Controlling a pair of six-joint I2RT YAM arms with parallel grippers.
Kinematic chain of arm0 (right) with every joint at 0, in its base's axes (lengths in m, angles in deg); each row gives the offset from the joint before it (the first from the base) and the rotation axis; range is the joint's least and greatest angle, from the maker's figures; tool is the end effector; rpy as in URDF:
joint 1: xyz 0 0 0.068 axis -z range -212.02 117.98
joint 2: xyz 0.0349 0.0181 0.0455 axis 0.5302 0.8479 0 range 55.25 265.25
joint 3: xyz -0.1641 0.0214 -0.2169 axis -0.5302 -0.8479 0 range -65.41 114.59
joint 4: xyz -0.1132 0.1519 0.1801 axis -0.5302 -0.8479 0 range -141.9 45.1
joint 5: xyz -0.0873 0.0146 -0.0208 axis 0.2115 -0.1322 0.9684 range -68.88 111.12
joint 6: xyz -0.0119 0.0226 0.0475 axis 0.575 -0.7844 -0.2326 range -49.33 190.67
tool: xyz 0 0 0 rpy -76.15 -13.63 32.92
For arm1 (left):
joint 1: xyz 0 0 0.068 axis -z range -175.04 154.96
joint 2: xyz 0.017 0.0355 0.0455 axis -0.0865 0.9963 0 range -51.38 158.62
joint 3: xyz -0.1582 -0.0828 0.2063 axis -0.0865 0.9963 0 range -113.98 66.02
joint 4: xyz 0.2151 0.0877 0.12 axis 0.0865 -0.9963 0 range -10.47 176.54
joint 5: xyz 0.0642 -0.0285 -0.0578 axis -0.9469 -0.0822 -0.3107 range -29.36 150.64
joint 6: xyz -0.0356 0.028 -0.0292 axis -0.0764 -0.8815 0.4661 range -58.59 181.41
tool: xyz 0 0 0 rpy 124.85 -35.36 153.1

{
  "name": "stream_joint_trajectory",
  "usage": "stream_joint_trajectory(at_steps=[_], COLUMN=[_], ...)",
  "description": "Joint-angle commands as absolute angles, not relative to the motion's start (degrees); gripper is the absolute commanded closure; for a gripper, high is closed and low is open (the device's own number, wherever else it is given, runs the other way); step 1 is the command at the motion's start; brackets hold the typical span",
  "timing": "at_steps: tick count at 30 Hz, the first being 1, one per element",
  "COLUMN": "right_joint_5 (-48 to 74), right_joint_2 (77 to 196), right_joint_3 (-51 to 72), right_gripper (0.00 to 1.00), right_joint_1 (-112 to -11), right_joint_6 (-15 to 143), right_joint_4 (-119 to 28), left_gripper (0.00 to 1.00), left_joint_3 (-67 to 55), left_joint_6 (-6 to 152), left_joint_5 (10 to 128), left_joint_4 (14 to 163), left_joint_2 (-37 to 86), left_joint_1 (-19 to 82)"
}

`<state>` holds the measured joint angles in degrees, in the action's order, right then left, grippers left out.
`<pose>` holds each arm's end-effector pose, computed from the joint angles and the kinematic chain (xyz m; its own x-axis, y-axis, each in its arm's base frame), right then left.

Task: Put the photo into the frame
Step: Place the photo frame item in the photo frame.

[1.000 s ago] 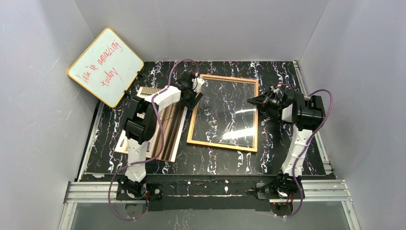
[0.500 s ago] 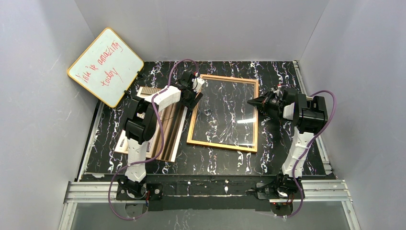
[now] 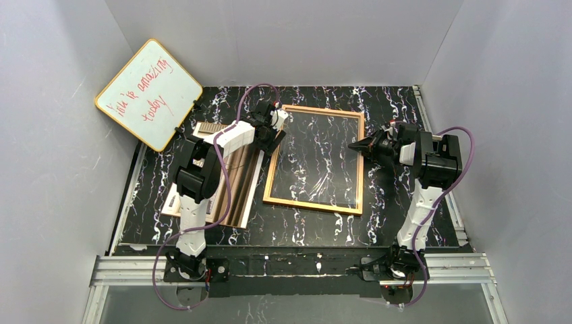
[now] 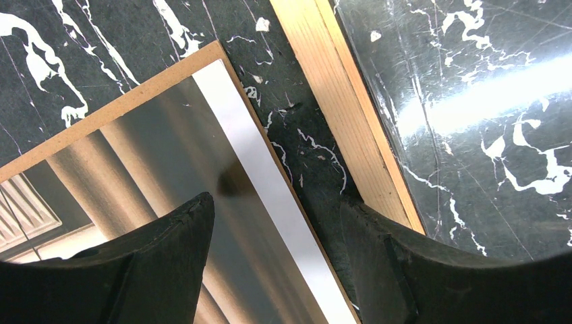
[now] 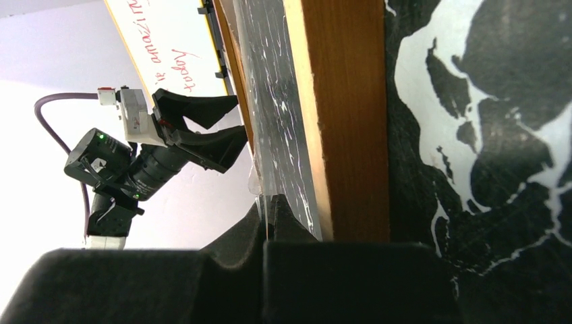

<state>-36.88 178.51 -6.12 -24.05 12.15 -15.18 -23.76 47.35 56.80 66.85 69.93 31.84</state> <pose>0.4032 -0.0261 0.0883 -0.8203 0.5713 -0.0245 0.1513 0.2582 0.9542 0.4167 -0.2087 0.1767 -0.5740 0.5627 -0.5949 0.5702 0.7961 0.2028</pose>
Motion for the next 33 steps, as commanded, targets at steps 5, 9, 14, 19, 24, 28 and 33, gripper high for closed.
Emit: stream_joint_trajectory(at_steps=[5, 9, 14, 19, 24, 28, 33], right_joint_5=[-41.1, -43.1, -43.8, -44.4, -41.4, -40.7, -40.4], right_joint_2=[175.0, 174.4, 172.9, 169.9, 167.0, 164.6, 162.1], right_joint_3=[-6.0, -6.5, -8.2, -11.0, -12.8, -13.2, -11.3], right_gripper=[0.99, 0.99, 0.99, 0.99, 0.99, 0.99, 0.99], right_joint_1=[-25.4, -25.6, -25.5, -25.5, -26.0, -27.5, -28.3], right_joint_6=[12.7, 12.6, 7.7, -3.7, -13.3, -16.0, -14.0], right_joint_4=[-15.9, -14.9, -8.7, 4.9, 13.8, 16.4, 11.6], left_gripper=[0.33, 0.33, 0.33, 0.34, 0.34, 0.34, 0.34], left_joint_3=[-22.4, -22.1, -21.6, -21.5, -22.9, -25.1, -25.8], left_joint_6=[48.0, 48.1, 48.2, 48.6, 50.9, 53.7, 54.6], left_joint_5=[59.1, 59.1, 58.7, 58.6, 62.0, 66.7, 68.5], left_joint_4=[63.9, 64.0, 64.4, 64.5, 63.3, 61.5, 61.0], left_joint_2=[71.3, 71.3, 71.1, 70.8, 70.2, 69.3, 67.7], left_joint_1=[33.2, 33.2, 33.2, 33.1, 31.9, 29.6, 28.0])
